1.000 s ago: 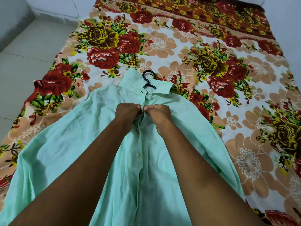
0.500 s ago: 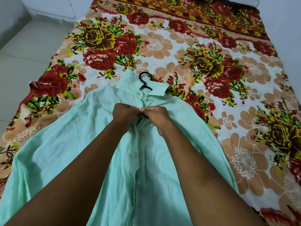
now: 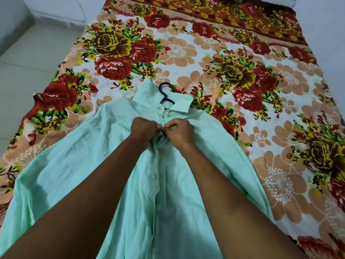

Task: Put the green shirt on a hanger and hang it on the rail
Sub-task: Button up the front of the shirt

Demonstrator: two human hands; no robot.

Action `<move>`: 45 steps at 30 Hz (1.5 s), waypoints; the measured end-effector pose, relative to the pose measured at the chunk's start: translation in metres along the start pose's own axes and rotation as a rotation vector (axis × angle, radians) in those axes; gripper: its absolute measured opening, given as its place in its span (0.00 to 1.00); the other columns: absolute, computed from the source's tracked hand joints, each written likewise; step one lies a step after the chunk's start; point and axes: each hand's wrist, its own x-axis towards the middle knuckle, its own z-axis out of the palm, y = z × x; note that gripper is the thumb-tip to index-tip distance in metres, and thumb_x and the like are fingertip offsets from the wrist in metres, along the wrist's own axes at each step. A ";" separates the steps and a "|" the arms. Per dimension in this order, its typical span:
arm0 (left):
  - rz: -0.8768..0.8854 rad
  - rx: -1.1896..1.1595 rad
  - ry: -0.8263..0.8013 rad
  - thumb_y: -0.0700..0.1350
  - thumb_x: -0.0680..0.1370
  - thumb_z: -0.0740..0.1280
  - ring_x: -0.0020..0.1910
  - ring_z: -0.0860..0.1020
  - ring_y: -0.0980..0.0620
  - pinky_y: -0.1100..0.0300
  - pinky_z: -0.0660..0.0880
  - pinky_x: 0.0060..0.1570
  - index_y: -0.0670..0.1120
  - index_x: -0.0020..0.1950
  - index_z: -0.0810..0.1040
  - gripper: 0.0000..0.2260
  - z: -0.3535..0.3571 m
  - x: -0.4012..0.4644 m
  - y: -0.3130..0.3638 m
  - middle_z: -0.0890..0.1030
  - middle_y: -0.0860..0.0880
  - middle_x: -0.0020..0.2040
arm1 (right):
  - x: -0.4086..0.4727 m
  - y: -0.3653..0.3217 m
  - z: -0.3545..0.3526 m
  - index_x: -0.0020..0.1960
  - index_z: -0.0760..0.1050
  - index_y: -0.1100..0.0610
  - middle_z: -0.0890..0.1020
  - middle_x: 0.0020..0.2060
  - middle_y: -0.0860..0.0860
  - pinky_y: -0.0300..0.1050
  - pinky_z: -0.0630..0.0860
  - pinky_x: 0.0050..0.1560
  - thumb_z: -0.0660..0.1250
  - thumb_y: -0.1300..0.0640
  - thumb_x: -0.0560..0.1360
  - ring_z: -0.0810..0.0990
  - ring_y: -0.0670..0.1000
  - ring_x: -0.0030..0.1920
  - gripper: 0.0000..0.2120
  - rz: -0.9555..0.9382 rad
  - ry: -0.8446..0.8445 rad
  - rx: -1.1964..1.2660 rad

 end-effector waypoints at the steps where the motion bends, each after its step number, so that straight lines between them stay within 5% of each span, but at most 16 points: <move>1: 0.003 0.042 0.005 0.36 0.71 0.76 0.32 0.73 0.49 0.60 0.70 0.33 0.35 0.48 0.85 0.08 0.000 0.002 0.001 0.78 0.44 0.37 | 0.001 0.000 -0.002 0.39 0.82 0.55 0.86 0.39 0.51 0.47 0.84 0.47 0.82 0.56 0.67 0.85 0.50 0.40 0.09 0.015 0.016 -0.010; 6: 0.306 0.345 0.085 0.42 0.70 0.76 0.33 0.75 0.51 0.59 0.72 0.34 0.39 0.41 0.82 0.08 -0.003 0.001 0.012 0.80 0.46 0.36 | 0.013 -0.008 -0.018 0.40 0.83 0.58 0.85 0.36 0.54 0.45 0.82 0.29 0.80 0.58 0.71 0.81 0.50 0.30 0.07 0.055 0.062 0.069; 10: 0.591 0.442 0.138 0.47 0.70 0.77 0.41 0.80 0.47 0.54 0.78 0.40 0.45 0.45 0.80 0.09 -0.002 0.008 0.030 0.82 0.46 0.42 | 0.030 -0.020 -0.012 0.47 0.85 0.58 0.88 0.41 0.53 0.53 0.85 0.38 0.81 0.50 0.68 0.86 0.53 0.37 0.14 0.031 0.157 0.002; 14: 0.578 0.594 0.034 0.44 0.71 0.73 0.48 0.80 0.43 0.56 0.74 0.41 0.44 0.50 0.80 0.09 0.011 0.024 0.035 0.82 0.43 0.49 | 0.042 -0.030 -0.007 0.52 0.85 0.56 0.88 0.49 0.53 0.53 0.83 0.51 0.79 0.46 0.69 0.85 0.56 0.49 0.18 0.010 0.115 -0.109; 19: 0.551 0.709 0.063 0.51 0.70 0.73 0.45 0.80 0.40 0.58 0.63 0.29 0.41 0.42 0.75 0.14 0.012 0.038 0.034 0.80 0.40 0.42 | 0.046 -0.030 -0.003 0.51 0.85 0.56 0.87 0.48 0.54 0.55 0.83 0.51 0.77 0.50 0.71 0.84 0.58 0.50 0.13 0.059 0.121 -0.169; 25: 0.529 0.717 0.096 0.40 0.71 0.73 0.50 0.82 0.39 0.53 0.78 0.44 0.36 0.48 0.83 0.09 0.006 0.046 0.038 0.84 0.37 0.47 | 0.047 -0.029 -0.003 0.53 0.85 0.56 0.87 0.50 0.53 0.56 0.84 0.51 0.76 0.51 0.71 0.85 0.57 0.49 0.14 0.150 0.140 0.065; 34: 0.411 0.302 0.106 0.41 0.69 0.65 0.35 0.72 0.47 0.56 0.70 0.35 0.35 0.38 0.78 0.08 0.013 0.034 0.038 0.75 0.42 0.34 | 0.046 -0.028 -0.002 0.49 0.85 0.56 0.87 0.44 0.51 0.54 0.85 0.45 0.76 0.52 0.70 0.85 0.54 0.41 0.11 0.207 0.116 0.160; 40: 0.324 0.047 0.041 0.40 0.68 0.68 0.38 0.81 0.47 0.50 0.83 0.48 0.46 0.40 0.82 0.05 0.005 0.034 0.024 0.83 0.46 0.38 | 0.049 -0.035 0.000 0.53 0.84 0.59 0.87 0.48 0.54 0.55 0.85 0.50 0.79 0.53 0.67 0.85 0.57 0.46 0.18 0.272 0.069 0.212; 45: 0.279 0.083 0.073 0.38 0.74 0.69 0.33 0.80 0.46 0.54 0.84 0.42 0.43 0.40 0.80 0.03 0.009 0.032 0.025 0.80 0.44 0.36 | 0.055 -0.046 0.004 0.49 0.81 0.63 0.86 0.46 0.56 0.54 0.86 0.47 0.78 0.60 0.66 0.85 0.56 0.45 0.14 0.352 0.025 0.285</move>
